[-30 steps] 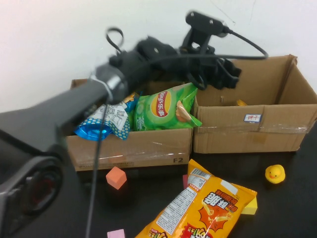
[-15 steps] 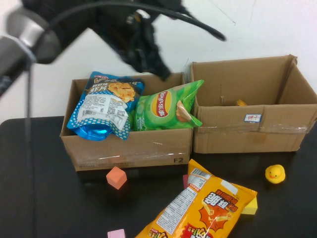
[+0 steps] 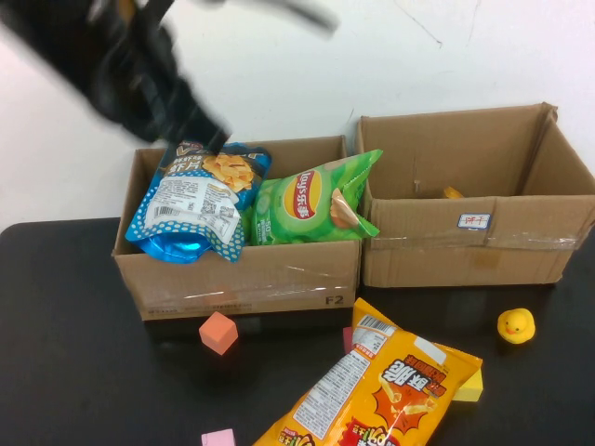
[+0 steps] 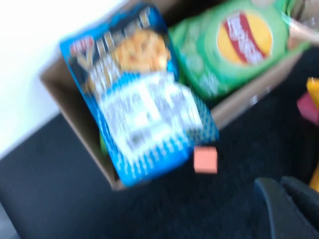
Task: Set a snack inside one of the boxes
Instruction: Pick up the potato chip
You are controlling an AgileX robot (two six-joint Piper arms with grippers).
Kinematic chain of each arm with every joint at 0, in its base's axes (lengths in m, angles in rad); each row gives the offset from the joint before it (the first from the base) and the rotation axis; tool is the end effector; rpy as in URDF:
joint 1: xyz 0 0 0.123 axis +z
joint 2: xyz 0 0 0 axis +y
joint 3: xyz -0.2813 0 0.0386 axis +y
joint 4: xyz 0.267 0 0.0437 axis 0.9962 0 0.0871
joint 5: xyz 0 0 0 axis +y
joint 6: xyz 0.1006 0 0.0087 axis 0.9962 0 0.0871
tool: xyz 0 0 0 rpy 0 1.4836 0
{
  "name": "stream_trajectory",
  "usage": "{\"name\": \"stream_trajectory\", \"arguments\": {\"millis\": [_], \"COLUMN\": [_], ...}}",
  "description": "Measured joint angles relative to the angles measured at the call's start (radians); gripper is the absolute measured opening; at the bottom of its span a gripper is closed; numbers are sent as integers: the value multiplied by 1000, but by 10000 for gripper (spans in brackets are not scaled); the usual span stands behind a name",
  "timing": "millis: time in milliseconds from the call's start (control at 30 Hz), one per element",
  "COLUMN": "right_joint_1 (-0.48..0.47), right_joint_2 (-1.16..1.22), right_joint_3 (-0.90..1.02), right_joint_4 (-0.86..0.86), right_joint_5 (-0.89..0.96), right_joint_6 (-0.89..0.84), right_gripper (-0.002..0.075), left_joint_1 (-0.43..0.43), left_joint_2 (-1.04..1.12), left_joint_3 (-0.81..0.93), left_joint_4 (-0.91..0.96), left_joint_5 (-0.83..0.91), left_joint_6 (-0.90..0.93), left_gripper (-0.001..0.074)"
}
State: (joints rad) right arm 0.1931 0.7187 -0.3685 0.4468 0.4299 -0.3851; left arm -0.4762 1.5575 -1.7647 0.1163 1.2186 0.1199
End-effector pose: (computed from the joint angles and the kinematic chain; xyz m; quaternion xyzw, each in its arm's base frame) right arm 0.1517 0.0482 0.2261 -0.1145 0.8869 0.1287 0.4287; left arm 0.3141 -0.1496 0.4224 0.2796 0.9044 0.0010 0.3224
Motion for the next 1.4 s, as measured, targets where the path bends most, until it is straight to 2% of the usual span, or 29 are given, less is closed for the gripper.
{"name": "stream_trajectory", "arguments": {"millis": [267, 367, 500, 700, 867, 1067, 1300, 1400], "right_joint_1": [32, 32, 32, 59, 162, 240, 244, 244], "right_joint_2": [334, 505, 726, 958, 1079, 1209, 1308, 1319], "right_joint_3": [-84, -140, -229, -381, -485, -578, -608, -611], "right_joint_4": [390, 578, 729, 772, 767, 692, 630, 623], "right_joint_5": [-28, -37, -19, 21, -86, -120, -120, -120], "right_joint_6": [-142, -242, -419, -513, -629, -648, -654, -658], "right_gripper": [419, 419, 420, 441, 497, 539, 533, 475], "left_joint_1": [0, 0, 0, 0, 0, 0, 0, 0], "left_joint_2": [-294, -378, -448, -524, -560, -569, -569, -569], "left_joint_3": [587, 735, 855, 912, 913, 913, 913, 913], "left_joint_4": [-12, -19, -19, -19, -19, -19, -19, -16], "left_joint_5": [-269, -336, -353, -342, -340, -329, -325, -325], "left_joint_6": [-99, -133, -147, -148, -148, -148, -150, -150], "left_gripper": [-1, -1, -1, -1, -1, -1, -1, -1]}}
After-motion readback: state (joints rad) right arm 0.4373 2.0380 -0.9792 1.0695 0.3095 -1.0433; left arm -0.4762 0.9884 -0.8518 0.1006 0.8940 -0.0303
